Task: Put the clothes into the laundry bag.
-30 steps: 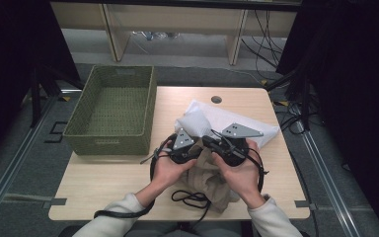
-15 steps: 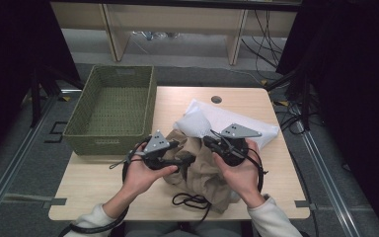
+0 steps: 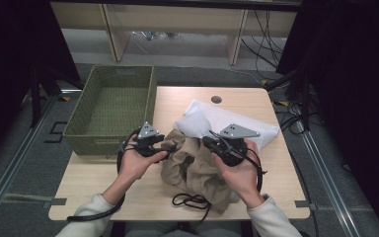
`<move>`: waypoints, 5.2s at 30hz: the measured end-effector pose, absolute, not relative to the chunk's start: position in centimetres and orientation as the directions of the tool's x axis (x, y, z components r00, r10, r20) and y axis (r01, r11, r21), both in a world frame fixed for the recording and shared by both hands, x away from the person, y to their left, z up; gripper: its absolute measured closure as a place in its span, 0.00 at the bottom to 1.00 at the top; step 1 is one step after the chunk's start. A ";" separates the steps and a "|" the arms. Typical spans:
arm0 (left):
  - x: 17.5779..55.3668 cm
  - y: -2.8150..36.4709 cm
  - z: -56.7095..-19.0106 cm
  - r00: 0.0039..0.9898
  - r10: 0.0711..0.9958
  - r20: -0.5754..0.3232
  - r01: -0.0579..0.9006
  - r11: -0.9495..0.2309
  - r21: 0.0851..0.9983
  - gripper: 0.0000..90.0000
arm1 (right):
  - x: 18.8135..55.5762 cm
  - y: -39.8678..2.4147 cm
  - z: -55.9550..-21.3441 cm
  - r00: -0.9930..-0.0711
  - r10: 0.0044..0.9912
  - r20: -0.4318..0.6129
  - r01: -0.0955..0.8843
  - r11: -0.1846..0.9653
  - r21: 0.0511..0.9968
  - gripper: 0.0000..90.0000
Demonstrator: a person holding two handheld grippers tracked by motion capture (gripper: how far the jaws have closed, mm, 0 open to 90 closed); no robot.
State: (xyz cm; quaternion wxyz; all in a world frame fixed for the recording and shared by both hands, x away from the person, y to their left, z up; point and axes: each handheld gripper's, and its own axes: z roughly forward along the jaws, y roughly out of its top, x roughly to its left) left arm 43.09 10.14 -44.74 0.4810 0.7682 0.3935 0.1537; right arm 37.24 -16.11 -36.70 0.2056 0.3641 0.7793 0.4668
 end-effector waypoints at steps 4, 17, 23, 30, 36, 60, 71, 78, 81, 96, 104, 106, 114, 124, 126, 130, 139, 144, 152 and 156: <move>44.2 9.4 -45.4 0.633 0.767 -0.105 0.460 -0.263 0.848 0.41 | 37.3 -16.1 -36.8 -0.649 0.760 0.022 0.379 0.298 0.876 1.00; 45.5 8.0 -46.6 0.640 0.768 0.018 0.449 -0.393 0.802 0.42 | 37.3 -16.1 -36.8 -0.657 0.754 0.023 0.382 0.306 0.872 1.00; 45.4 8.2 -46.3 0.641 0.767 0.027 0.430 -0.388 0.815 0.33 | 37.4 -16.0 -36.8 -0.656 0.754 0.019 0.377 0.305 0.874 0.99; 45.8 7.3 -46.6 0.663 0.748 0.029 0.436 -0.417 0.797 0.33 | 37.3 -16.0 -36.9 -0.653 0.757 0.004 0.372 0.316 0.873 0.99; 46.3 7.1 -47.0 0.701 0.712 0.037 0.448 -0.481 0.753 0.55 | 37.4 -15.9 -37.0 -0.662 0.750 0.011 0.376 0.319 0.870 1.00; 38.4 5.7 -43.3 0.783 0.608 -0.133 0.394 -0.319 0.862 0.97 | 37.4 -14.8 -37.0 -0.665 0.747 0.001 0.368 0.326 0.871 1.00; 38.1 2.8 -43.2 0.781 0.619 -0.088 0.314 -0.267 0.911 0.97 | 36.5 -14.2 -36.5 -0.689 0.723 0.048 0.377 0.301 0.876 1.00; 40.2 2.5 -44.4 0.723 0.684 -0.091 0.311 -0.206 0.928 0.96 | 36.3 -14.5 -36.2 -0.708 0.704 0.059 0.369 0.297 0.881 1.00; 41.0 2.5 -44.9 0.700 0.710 -0.077 0.297 -0.191 0.936 0.95 | 36.3 -14.7 -36.4 -0.705 0.705 0.069 0.379 0.294 0.877 1.00; 41.6 4.9 -45.9 0.692 0.715 -0.105 0.364 -0.220 0.905 0.58 | 36.9 -15.5 -37.5 -0.674 0.737 0.049 0.412 0.320 0.853 1.00; 39.5 7.5 -44.6 0.714 0.685 -0.146 0.382 -0.206 0.901 0.41 | 37.1 -15.5 -37.5 -0.683 0.730 0.031 0.392 0.330 0.859 1.00; 38.8 8.1 -44.2 0.725 0.672 -0.152 0.381 -0.208 0.901 0.40 | 37.0 -15.6 -37.4 -0.674 0.738 0.027 0.399 0.333 0.854 1.00; 36.2 8.8 -43.7 0.781 0.605 -0.155 0.382 -0.267 0.885 0.32 | 37.1 -15.6 -37.4 -0.673 0.740 0.027 0.401 0.334 0.853 1.00; 33.1 6.7 -44.4 0.827 0.561 -0.034 0.303 -0.393 0.868 0.28 | 37.1 -15.6 -37.3 -0.677 0.735 0.030 0.397 0.330 0.856 1.00; 32.2 6.3 -44.1 0.842 0.538 0.020 0.250 -0.423 0.871 0.31 | 37.1 -15.6 -37.4 -0.678 0.735 0.026 0.393 0.333 0.857 1.00; 30.6 5.1 -44.3 0.875 0.482 0.037 0.211 -0.450 0.868 0.33 | 37.1 -15.6 -37.3 -0.669 0.743 0.021 0.398 0.334 0.855 1.00; 30.7 2.9 -47.1 0.895 0.435 0.103 0.180 -0.561 0.808 0.29 | 37.2 -15.5 -37.4 -0.669 0.743 0.033 0.402 0.324 0.857 1.00; 30.9 2.0 -48.3 0.896 0.427 0.121 0.173 -0.586 0.791 0.27 | 37.2 -15.5 -37.5 -0.673 0.738 0.043 0.411 0.325 0.852 0.99; 31.3 1.2 -50.2 0.896 0.403 0.185 0.152 -0.670 0.726 0.32 | 37.2 -15.5 -37.5 -0.672 0.740 0.026 0.403 0.337 0.851 0.99; 31.4 1.0 -50.8 0.898 0.393 0.198 0.149 -0.695 0.703 0.42 | 37.2 -15.4 -37.5 -0.674 0.738 0.038 0.411 0.332 0.849 0.99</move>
